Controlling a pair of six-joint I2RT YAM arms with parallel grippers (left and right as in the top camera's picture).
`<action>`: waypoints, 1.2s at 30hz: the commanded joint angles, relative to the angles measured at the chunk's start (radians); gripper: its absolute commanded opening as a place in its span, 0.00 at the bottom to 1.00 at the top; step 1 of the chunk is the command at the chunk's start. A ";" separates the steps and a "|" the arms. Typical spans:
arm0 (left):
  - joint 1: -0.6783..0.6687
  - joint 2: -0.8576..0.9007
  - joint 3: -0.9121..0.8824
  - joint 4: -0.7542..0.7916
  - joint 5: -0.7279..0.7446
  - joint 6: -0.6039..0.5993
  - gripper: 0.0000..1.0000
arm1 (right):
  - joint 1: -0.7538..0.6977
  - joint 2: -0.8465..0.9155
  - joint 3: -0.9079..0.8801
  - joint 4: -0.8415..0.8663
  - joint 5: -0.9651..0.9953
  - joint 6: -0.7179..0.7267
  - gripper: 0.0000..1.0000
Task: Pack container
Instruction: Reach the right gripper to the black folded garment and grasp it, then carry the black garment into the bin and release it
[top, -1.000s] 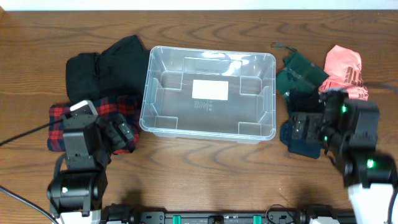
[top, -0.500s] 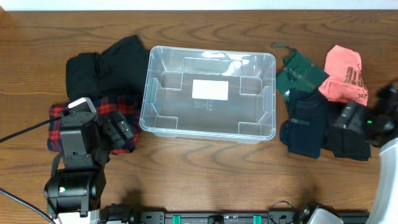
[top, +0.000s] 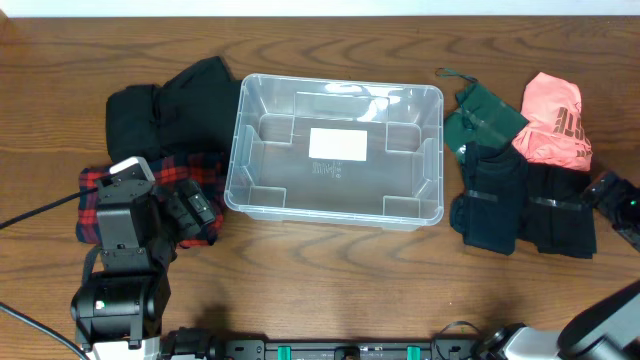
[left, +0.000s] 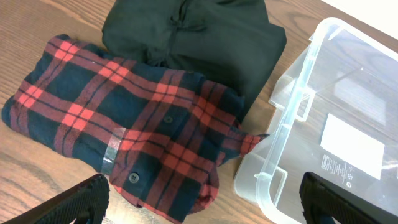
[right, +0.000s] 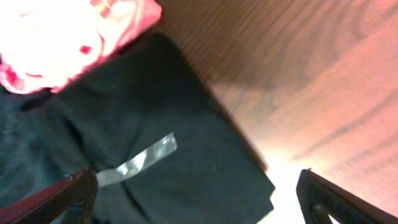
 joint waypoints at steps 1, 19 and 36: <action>0.006 -0.003 0.020 0.001 0.006 0.002 0.98 | -0.007 0.082 -0.013 0.037 -0.054 -0.042 0.99; 0.006 -0.003 0.020 0.001 0.007 0.002 0.98 | -0.008 0.276 0.000 0.088 -0.255 -0.094 0.04; 0.006 -0.003 0.020 0.001 0.006 0.002 0.98 | 0.249 -0.343 0.412 -0.195 -0.355 0.112 0.01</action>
